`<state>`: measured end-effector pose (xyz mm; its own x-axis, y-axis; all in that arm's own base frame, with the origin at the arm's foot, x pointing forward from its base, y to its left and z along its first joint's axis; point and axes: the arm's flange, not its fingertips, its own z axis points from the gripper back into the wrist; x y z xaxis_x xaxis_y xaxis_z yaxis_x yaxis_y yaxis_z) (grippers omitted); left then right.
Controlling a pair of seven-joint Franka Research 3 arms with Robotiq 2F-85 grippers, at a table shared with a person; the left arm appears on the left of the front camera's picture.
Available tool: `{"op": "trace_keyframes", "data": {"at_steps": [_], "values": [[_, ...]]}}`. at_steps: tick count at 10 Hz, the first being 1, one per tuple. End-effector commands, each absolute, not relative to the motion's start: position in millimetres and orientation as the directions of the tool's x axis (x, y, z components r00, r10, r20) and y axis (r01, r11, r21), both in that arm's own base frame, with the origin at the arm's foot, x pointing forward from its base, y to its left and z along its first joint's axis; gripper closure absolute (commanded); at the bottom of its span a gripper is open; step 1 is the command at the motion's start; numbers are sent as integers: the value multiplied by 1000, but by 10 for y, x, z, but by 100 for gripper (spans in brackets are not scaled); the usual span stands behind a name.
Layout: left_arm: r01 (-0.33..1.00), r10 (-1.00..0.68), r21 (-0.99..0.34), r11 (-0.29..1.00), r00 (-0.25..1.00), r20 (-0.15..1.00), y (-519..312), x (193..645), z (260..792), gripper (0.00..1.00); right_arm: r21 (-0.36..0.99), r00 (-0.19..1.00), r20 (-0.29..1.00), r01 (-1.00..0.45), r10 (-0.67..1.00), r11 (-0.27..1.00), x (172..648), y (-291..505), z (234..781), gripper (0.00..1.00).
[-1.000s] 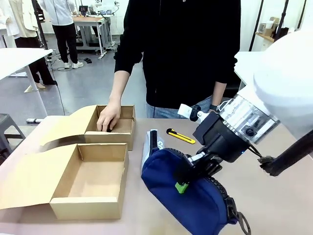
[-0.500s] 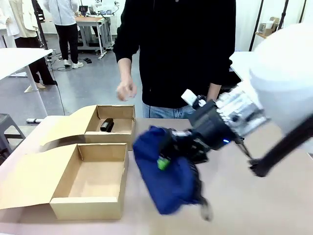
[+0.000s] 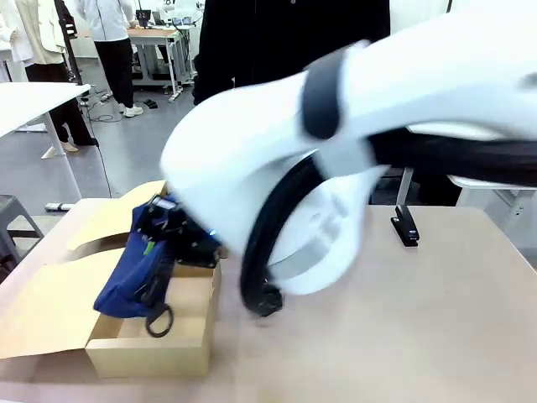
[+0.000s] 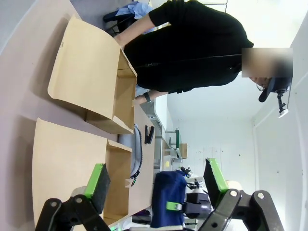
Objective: Place items inside the box.
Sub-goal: Pick up a Pencil pouch or Stapler and place it inside the Mailer Box closest to the robot.
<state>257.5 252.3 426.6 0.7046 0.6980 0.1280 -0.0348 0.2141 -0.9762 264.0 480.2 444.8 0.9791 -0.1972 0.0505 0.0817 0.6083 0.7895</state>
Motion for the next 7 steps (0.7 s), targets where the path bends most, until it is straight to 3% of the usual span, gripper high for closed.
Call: {"op": "trace_keyframes", "data": {"at_steps": [1, 2, 3, 4, 7], "values": [[1, 701, -978, 210, 697, 152, 2518, 2586, 4269, 0, 702, 980, 43, 110, -196, 703, 2882, 5268, 4327, 93], [1, 701, -978, 210, 697, 152, 2518, 2586, 4269, 0, 789, 979, 51, 82, -197, 608, 2640, 4802, 4448, 93], [1, 701, -978, 210, 697, 152, 2518, 2586, 4269, 0, 789, 979, 51, 82, -197, 608, 2640, 4802, 4448, 93], [1, 701, -978, 210, 697, 152, 2518, 2586, 4269, 0, 750, 982, 45, 87, -182, 655, 2778, 4968, 4026, 93], [1, 701, -978, 210, 697, 152, 2518, 2586, 4269, 0, 729, 979, 135, 6, -153, 685, 2978, 5320, 4076, 93]]}}
